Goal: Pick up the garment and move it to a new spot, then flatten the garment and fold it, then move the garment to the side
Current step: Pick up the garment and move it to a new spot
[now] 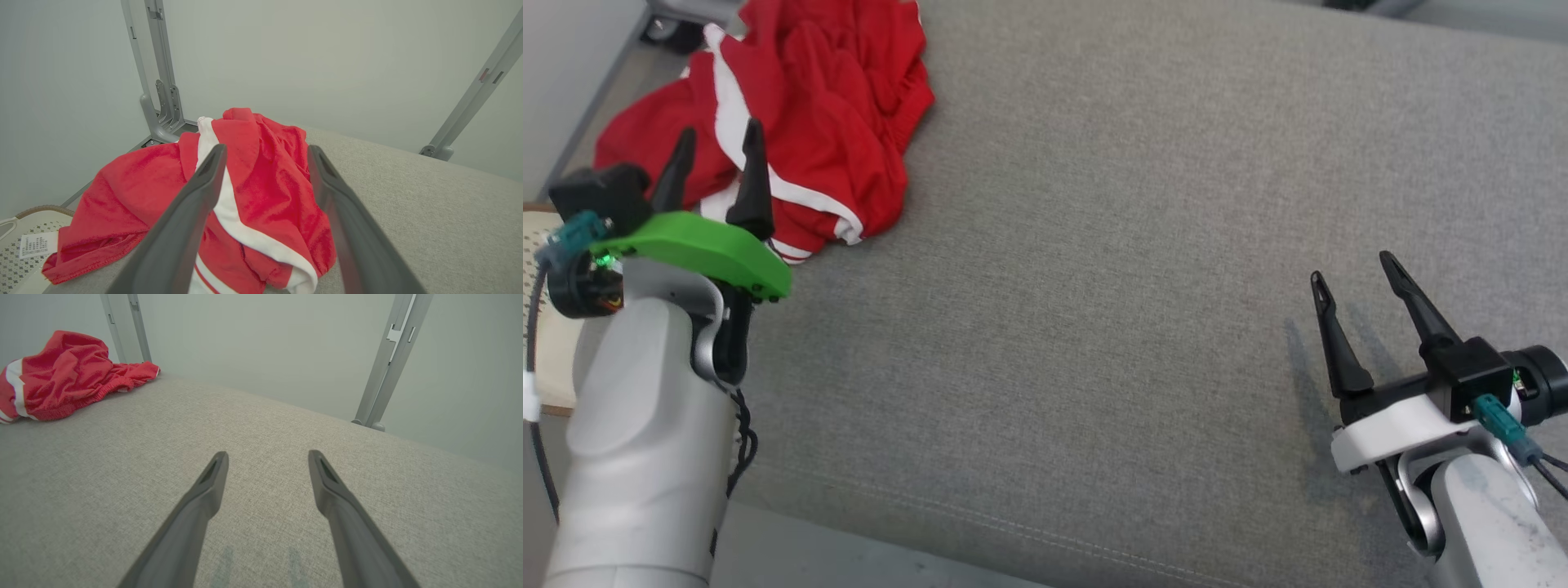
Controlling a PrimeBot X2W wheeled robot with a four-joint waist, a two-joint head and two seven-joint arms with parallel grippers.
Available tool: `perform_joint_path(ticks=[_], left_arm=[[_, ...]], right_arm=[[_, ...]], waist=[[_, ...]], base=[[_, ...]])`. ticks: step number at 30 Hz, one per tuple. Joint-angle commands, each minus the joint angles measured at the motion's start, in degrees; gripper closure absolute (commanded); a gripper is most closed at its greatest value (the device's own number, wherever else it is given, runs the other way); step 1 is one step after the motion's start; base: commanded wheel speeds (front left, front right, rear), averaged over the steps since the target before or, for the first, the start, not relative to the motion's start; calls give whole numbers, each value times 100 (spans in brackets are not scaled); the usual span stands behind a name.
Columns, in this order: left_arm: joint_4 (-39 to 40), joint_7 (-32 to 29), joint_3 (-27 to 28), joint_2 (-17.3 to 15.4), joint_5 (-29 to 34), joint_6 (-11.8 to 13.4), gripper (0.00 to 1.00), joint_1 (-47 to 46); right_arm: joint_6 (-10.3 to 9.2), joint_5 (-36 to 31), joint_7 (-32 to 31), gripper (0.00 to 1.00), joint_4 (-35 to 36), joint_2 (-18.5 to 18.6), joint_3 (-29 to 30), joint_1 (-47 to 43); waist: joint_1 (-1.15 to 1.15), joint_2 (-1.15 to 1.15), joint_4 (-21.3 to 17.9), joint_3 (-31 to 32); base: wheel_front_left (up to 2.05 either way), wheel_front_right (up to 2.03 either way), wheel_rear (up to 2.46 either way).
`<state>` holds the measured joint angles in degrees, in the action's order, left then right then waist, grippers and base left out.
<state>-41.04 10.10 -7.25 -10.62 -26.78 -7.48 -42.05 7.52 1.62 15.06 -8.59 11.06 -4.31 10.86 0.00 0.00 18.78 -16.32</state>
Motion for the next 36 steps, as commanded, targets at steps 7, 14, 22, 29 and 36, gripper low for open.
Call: perform_joint_path(ticks=[7, 14, 22, 29, 36], left_arm=[[-1443, -80, -10, -384, -236, -1, 0, -853], [-2185, 123, 42, -616, -447, -1, 0, -982], [-2763, 182, -28, -715, -551, 1, 100, -1103], [-2539, 229, -434, -689, -608, 0, 100, -1188], [-1596, 295, -1064, -751, -793, 0, 100, -1071]], right_arm=[[-6, 28, 18, 0, 169, 126, 28, 317], [-6, 54, 18, 0, 229, 62, -60, 328], [-6, 82, 18, 0, 252, 76, -71, 211], [-6, 136, 18, 0, 157, -94, -28, 107], [-6, 247, 18, 0, 20, -391, -21, -77]], waist=[[0, 0, -860, -1074], [0, 0, -1085, -976], [0, 0, -1170, -868], [0, 0, -1087, -602], [0, 0, -1094, -53]], base=[[0, 0, 0], [0, 0, 0], [0, 0, 0], [0, 0, 0], [0, 0, 0]])
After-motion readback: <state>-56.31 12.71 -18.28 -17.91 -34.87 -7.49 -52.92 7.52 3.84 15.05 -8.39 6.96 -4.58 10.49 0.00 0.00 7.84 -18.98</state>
